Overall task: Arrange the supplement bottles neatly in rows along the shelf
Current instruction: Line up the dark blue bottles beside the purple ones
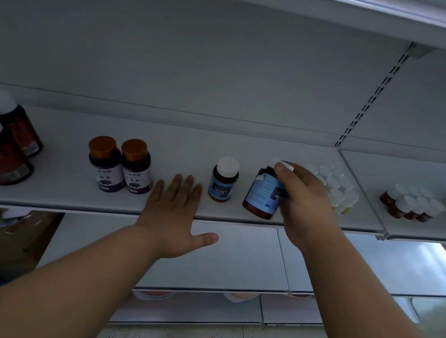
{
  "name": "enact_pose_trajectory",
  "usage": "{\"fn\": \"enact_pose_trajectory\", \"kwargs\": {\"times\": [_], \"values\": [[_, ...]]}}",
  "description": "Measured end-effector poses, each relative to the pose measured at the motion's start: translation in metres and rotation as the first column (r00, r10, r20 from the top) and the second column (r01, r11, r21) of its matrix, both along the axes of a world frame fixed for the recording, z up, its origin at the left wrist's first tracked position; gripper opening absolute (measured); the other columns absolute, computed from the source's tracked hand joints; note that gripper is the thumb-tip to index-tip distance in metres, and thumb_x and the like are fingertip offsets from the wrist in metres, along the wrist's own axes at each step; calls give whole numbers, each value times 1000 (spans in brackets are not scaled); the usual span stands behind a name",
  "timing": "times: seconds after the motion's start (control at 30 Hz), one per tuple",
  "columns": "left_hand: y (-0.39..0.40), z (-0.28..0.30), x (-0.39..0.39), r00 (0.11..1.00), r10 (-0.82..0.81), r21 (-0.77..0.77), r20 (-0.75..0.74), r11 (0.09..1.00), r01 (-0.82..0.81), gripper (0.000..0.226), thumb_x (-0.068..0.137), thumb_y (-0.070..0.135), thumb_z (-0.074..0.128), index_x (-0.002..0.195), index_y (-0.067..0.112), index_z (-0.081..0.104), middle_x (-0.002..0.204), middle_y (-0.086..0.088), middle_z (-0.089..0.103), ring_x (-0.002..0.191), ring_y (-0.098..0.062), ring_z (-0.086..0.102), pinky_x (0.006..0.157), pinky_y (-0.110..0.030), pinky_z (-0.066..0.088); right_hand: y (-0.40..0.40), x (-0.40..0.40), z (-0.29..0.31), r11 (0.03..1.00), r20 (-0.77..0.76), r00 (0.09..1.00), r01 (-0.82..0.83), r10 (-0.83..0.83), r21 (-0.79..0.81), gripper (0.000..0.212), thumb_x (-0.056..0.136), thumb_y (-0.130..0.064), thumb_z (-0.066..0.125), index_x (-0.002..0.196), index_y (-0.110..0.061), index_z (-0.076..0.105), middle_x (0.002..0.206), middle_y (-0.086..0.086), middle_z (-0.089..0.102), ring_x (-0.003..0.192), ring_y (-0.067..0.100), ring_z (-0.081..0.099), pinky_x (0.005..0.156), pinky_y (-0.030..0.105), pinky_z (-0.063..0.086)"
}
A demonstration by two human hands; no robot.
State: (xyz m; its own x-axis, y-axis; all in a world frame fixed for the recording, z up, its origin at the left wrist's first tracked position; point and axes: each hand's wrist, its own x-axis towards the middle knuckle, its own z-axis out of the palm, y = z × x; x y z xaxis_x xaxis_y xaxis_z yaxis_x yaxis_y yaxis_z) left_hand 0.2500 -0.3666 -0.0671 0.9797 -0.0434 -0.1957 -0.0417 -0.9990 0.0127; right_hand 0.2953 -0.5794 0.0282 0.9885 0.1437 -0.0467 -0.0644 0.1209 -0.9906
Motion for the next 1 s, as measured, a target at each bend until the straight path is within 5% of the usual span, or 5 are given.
{"fn": "enact_pose_trajectory", "kwargs": {"times": [0.13,0.37,0.53,0.77,1.0], "values": [[0,0,-1,1000,9,-1,2,1000,-9,120,63,93,3,156,20,-17,163,-4,-25,149,-25,-24,120,-48,-14,0,-22,13,893,-264,923,-151,281,424,43,77,-37,64,109,-9,57,90,15,65,84,35,68,69,45,58],[-2,0,-1,1000,13,4,25,1000,-13,125,56,94,-6,156,20,-15,164,-5,-22,150,-25,-22,120,-49,-13,0,-31,16,726,-243,796,-320,554,608,60,89,-47,41,125,-1,55,100,19,63,68,28,65,65,38,57],[-2,-2,0,999,17,-9,35,1000,-16,130,50,95,-13,156,20,-14,164,-4,-21,150,-25,-21,120,-49,-11,-1,-33,11,688,-176,784,-385,595,615,52,79,-41,70,115,-4,59,115,24,63,98,41,66,75,44,57],[-1,-4,1,999,12,-8,44,1000,-12,135,45,96,-21,156,20,-14,165,-5,-20,151,-25,-20,121,-49,-10,3,-36,10,731,-265,784,-320,561,602,55,81,-48,55,112,-3,66,110,21,64,75,30,64,74,39,49],[-1,-4,0,999,10,-10,52,1000,-10,138,42,95,-25,157,20,-13,165,-5,-19,151,-26,-19,121,-50,-9,5,-41,9,752,-242,817,-310,524,581,58,53,-41,90,94,-4,72,92,16,65,72,32,66,65,43,57]]}}
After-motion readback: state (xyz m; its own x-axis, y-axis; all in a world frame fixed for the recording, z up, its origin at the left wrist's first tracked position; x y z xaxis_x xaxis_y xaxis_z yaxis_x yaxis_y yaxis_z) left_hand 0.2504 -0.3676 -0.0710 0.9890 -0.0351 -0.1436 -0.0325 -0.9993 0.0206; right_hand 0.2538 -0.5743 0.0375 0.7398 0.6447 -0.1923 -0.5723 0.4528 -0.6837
